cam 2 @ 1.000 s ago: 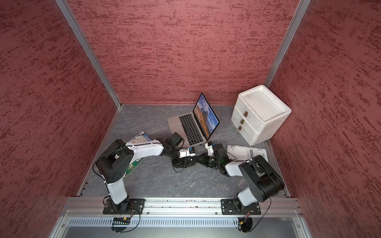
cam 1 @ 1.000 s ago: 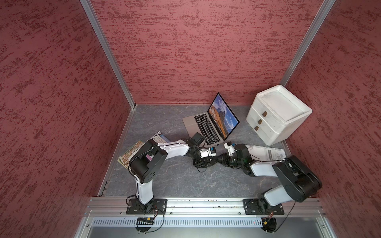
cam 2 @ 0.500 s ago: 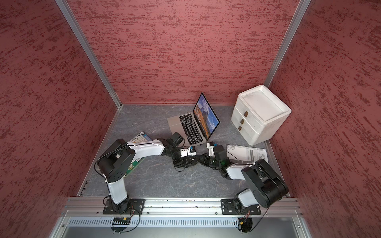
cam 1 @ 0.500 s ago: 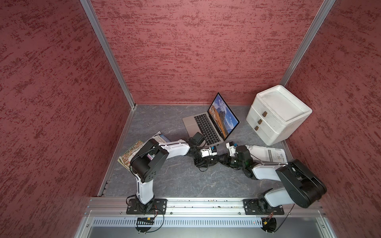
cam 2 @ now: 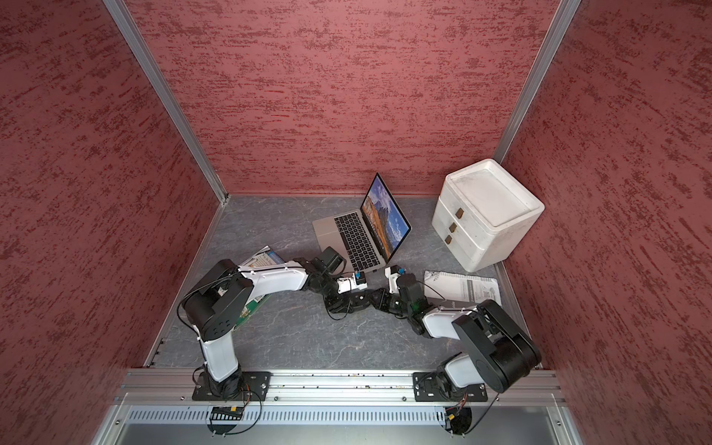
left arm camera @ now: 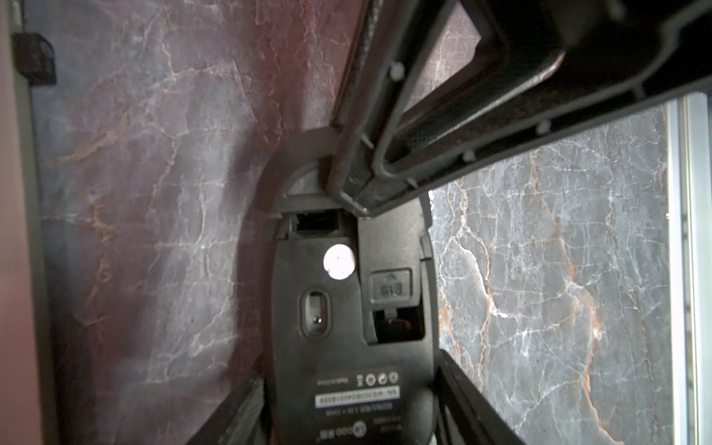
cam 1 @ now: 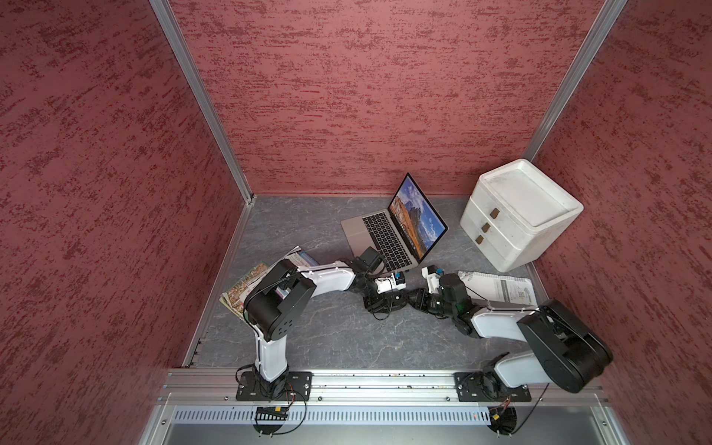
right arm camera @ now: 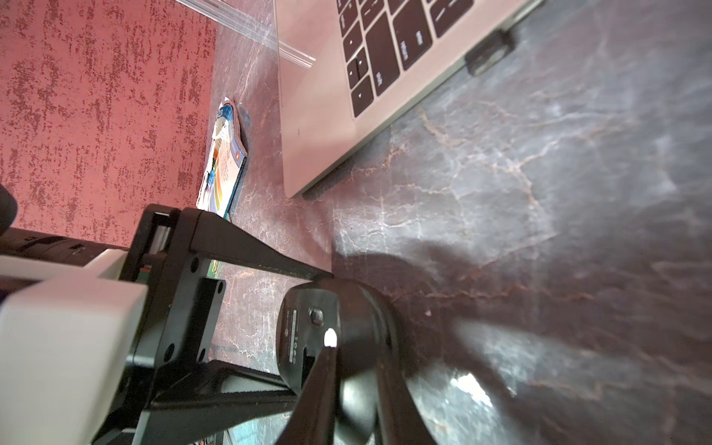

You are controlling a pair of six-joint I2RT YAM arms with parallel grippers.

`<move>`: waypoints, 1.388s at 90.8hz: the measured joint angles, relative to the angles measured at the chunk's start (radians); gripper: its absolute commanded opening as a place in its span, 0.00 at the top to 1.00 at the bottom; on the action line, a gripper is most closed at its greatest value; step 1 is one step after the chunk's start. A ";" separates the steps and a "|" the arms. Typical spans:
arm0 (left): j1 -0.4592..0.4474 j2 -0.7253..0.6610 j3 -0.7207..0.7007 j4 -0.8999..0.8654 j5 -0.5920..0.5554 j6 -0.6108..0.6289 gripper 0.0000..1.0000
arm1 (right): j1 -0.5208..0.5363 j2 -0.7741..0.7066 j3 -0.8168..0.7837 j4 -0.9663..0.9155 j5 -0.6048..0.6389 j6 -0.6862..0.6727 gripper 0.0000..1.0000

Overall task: Insert the wireless mouse receiver into the laptop
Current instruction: Close the lid on the mouse.

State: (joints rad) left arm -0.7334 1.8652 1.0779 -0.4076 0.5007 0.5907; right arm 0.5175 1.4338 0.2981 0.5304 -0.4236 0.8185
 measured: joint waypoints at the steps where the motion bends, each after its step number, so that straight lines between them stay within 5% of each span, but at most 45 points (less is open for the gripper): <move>1: 0.000 0.000 0.000 0.000 0.000 0.000 0.74 | 0.002 -0.001 0.000 0.000 0.003 0.000 0.80; 108: -0.006 0.002 0.000 0.003 -0.004 0.012 0.73 | 0.027 0.010 0.029 -0.089 0.022 -0.049 0.66; 126: -0.006 0.002 0.000 0.003 -0.005 0.018 0.72 | 0.027 0.006 0.031 -0.107 0.022 -0.060 0.52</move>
State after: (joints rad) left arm -0.7399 1.8671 1.0775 -0.4042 0.4961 0.6086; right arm 0.5446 1.4399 0.3286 0.4236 -0.4019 0.7589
